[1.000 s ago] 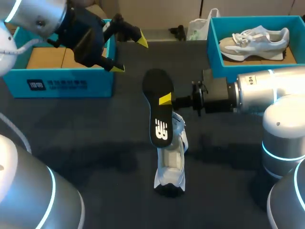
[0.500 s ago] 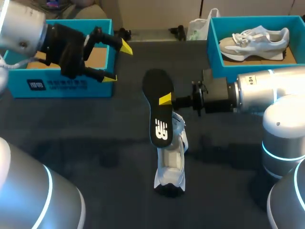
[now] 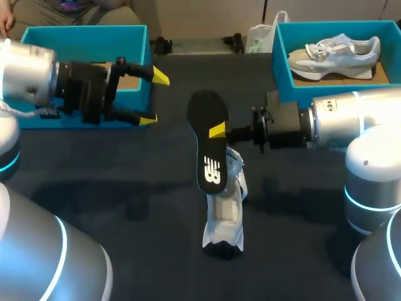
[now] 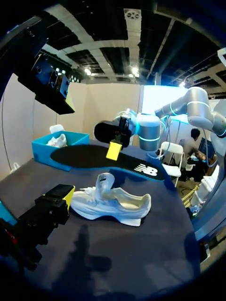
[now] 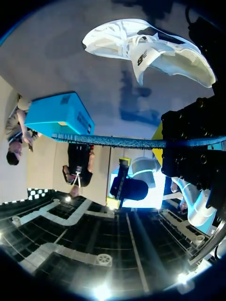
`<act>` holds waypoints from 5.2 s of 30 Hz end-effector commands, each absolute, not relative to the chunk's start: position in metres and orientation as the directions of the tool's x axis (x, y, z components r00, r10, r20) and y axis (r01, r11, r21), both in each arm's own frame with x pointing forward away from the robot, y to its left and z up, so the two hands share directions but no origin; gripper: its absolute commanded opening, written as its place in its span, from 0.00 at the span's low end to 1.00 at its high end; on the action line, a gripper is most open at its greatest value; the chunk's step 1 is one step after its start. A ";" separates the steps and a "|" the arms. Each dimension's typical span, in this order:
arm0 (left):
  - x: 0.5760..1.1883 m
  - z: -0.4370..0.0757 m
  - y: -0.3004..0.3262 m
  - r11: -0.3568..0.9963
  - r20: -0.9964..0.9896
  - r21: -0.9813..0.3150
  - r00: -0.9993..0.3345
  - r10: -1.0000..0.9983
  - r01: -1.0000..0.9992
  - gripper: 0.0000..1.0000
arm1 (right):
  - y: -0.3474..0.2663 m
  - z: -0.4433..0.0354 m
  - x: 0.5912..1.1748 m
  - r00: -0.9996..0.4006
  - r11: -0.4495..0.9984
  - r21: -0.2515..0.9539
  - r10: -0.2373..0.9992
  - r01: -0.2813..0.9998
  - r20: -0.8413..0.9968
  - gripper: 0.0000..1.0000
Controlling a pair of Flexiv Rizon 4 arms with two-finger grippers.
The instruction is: Take the shoe out of the shoebox, open the shoe tongue, remove and reinsert the insole, then place the shoe into the shoebox
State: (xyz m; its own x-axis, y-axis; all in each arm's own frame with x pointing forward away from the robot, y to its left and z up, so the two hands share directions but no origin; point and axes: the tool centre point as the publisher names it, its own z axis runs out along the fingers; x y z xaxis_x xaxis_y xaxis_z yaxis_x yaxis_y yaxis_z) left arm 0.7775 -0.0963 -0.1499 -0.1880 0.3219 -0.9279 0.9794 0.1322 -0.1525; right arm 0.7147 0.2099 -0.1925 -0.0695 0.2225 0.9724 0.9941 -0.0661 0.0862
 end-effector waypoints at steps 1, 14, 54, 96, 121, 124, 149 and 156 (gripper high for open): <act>0.782 -0.159 -0.094 0.122 -0.966 -0.149 -0.171 0.194 0.981 1.00 | 0.211 -0.193 0.714 -0.069 -0.068 0.087 0.224 0.994 0.972 0.00; 0.777 -0.181 -0.104 0.094 -0.977 -0.158 -0.170 0.132 0.983 1.00 | 0.211 -0.193 0.714 -0.069 -0.068 0.087 0.224 0.994 0.972 0.00; 0.769 -0.206 -0.188 0.143 -0.998 -0.033 -0.039 0.040 0.989 0.62 | 0.204 -0.205 0.712 -0.068 -0.076 0.077 0.123 0.994 0.990 0.00; 0.763 -0.209 -0.204 0.129 -0.999 0.015 0.010 0.044 0.992 0.00 | 0.204 -0.205 0.712 -0.068 -0.076 0.077 0.123 0.994 0.990 0.47; 0.709 -0.185 -0.164 0.043 -0.982 -0.111 -0.116 0.149 0.993 0.00 | 0.113 -0.202 0.692 -0.329 0.165 0.290 0.314 0.943 0.891 1.00; 0.709 -0.185 -0.164 0.043 -0.982 -0.111 -0.116 0.149 0.993 0.00 | 0.113 -0.202 0.692 -0.329 0.165 0.290 0.314 0.943 0.891 1.00; 0.664 -0.163 -0.159 -0.099 -0.926 -0.375 -0.366 0.097 0.922 0.00 | 0.059 -0.215 0.664 -0.678 0.665 0.333 0.361 0.669 0.640 1.00; 0.643 -0.162 -0.167 -0.171 -0.893 -0.450 -0.446 0.062 0.877 0.00 | 0.052 -0.215 0.654 -0.774 0.715 0.391 0.333 0.580 0.538 1.00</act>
